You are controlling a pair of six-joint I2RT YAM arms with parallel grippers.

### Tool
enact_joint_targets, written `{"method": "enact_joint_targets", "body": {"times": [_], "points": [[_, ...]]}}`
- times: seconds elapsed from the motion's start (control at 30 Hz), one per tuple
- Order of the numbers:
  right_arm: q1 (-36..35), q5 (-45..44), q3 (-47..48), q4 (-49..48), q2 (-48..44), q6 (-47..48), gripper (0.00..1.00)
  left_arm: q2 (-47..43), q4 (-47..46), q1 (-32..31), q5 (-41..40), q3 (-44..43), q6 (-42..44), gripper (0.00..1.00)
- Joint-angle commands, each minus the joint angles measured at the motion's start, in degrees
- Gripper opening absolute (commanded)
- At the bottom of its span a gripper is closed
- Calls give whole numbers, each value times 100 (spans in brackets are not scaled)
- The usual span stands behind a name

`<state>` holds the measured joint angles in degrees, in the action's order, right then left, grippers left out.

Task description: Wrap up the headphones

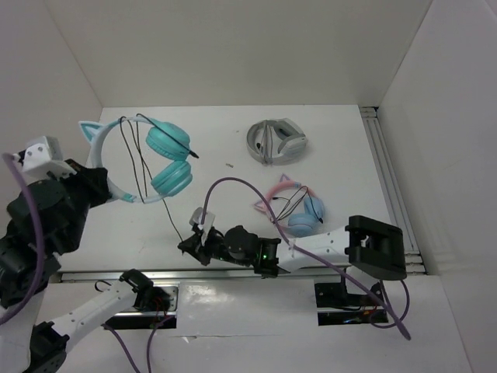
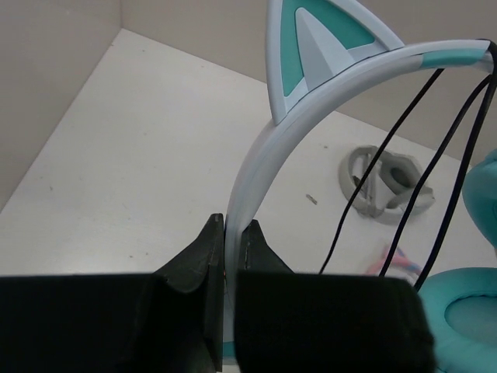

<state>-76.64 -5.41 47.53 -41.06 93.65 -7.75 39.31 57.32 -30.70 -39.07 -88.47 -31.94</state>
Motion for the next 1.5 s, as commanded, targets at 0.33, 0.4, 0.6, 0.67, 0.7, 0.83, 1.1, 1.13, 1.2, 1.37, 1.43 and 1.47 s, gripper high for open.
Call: {"method": "enact_joint_targets", "body": {"times": [0.33, 0.4, 0.6, 0.67, 0.7, 0.83, 1.1, 1.13, 1.2, 1.37, 1.43, 1.47], "points": [[-800, -1577, 792, 1670, -874, 344, 0, 841, -1830, -68, -943, 997, -743, 0], [-870, -1473, 1064, 2047, -874, 344, 0, 841, -1830, -68, -1032, 1287, -805, 0], [-1265, -2384, 1968, 3346, -927, 730, 0, 789, -1664, -68, -1156, 1999, -672, 0], [-1370, -2701, 2259, 3726, -927, 958, 0, 710, -1452, -68, -1156, 2149, -673, 0], [-1493, -3033, 2548, 4085, -866, 1064, 0, 640, -1400, -68, -1060, 2297, -673, 0], [-1740, -3870, 3120, 4596, -743, 1574, 0, 377, -1399, -120, -401, 2676, -445, 0], [-1740, -5144, 3623, 5196, -452, 2960, 0, 156, -1329, -121, 1450, 2861, 767, 0], [-1740, -5259, 3562, 4996, -400, 3111, 0, 156, -1259, -121, 1672, 2861, 838, 0], [-1740, -5409, 3457, 4784, -400, 3689, 0, 94, -1258, -121, 2242, 2861, 970, 0], [-1740, -5822, 2912, 3282, -409, 5211, 0, 173, -820, -121, 2702, 2774, 1304, 0], [-1740, -5822, 2859, 3043, -461, 5650, 0, 243, -696, -121, 2930, 2634, 1392, 0], [-1740, -5744, 2928, 3042, -461, 5714, 0, 348, -609, -173, 2984, 2581, 1393, 0]]}}
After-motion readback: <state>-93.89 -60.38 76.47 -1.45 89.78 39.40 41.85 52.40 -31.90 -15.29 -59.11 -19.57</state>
